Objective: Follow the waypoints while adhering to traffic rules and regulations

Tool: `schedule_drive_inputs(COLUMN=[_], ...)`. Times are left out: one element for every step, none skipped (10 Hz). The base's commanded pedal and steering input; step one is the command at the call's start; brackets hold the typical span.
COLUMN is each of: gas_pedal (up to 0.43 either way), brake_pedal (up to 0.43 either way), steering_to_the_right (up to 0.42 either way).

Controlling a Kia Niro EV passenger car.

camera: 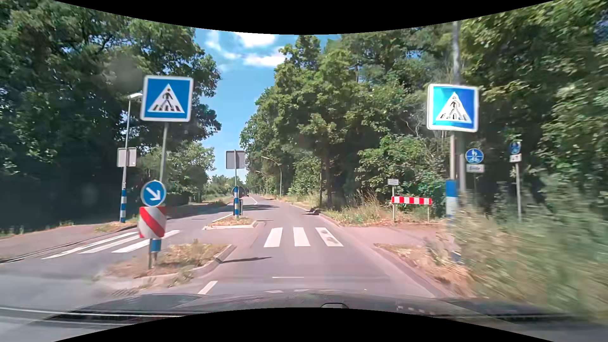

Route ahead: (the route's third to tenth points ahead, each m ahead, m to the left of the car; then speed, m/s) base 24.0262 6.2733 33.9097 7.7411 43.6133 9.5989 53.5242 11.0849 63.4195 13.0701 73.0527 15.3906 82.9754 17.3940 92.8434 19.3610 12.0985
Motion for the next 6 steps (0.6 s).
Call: schedule_drive_inputs(gas_pedal=[0.177, 0.177, 0.189, 0.189, 0.189, 0.189], brake_pedal=[0.0, 0.0, 0.0, 0.0, 0.0, 0.0], steering_to_the_right=[-0.034, -0.035, -0.04, -0.048, -0.05, -0.05])
